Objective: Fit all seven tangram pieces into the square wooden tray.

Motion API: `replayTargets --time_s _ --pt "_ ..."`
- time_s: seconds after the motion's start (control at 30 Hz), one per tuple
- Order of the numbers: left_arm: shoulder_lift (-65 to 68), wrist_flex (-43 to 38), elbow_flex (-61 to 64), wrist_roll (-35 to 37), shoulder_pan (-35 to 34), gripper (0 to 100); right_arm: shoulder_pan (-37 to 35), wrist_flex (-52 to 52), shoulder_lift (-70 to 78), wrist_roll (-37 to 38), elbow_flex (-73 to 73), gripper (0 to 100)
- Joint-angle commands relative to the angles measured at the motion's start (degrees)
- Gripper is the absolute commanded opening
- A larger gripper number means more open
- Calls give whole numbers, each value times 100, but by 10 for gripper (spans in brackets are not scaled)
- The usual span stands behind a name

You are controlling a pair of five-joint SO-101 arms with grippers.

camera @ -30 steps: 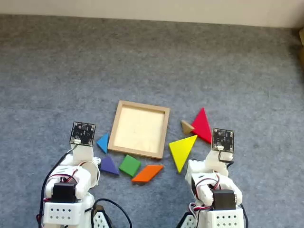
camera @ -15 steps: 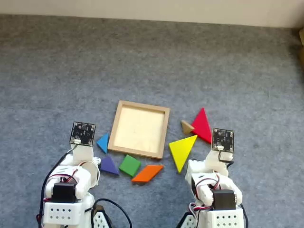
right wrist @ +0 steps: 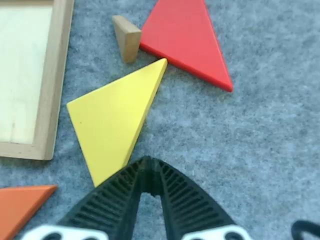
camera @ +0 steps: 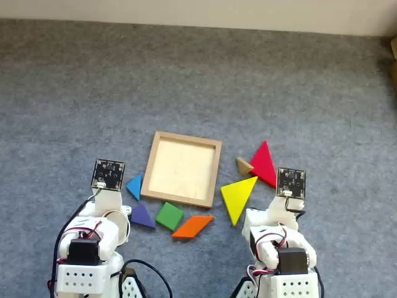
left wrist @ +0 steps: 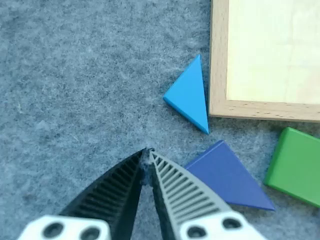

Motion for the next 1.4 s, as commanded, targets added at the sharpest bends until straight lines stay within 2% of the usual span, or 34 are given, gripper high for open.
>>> replayTargets --time_s 0.0,0.53,0.93,1.37 --pt "-303 26 110 26 -48 7 75 4 -66 -44 734 9" --pt "-303 26 110 26 -48 7 66 48 57 -79 -2237 4" --pt "-303 26 110 26 -48 7 66 1182 2862 -88 -4804 5" --pt "-303 26 110 26 -48 7 40 1218 4101 -88 -5631 7"
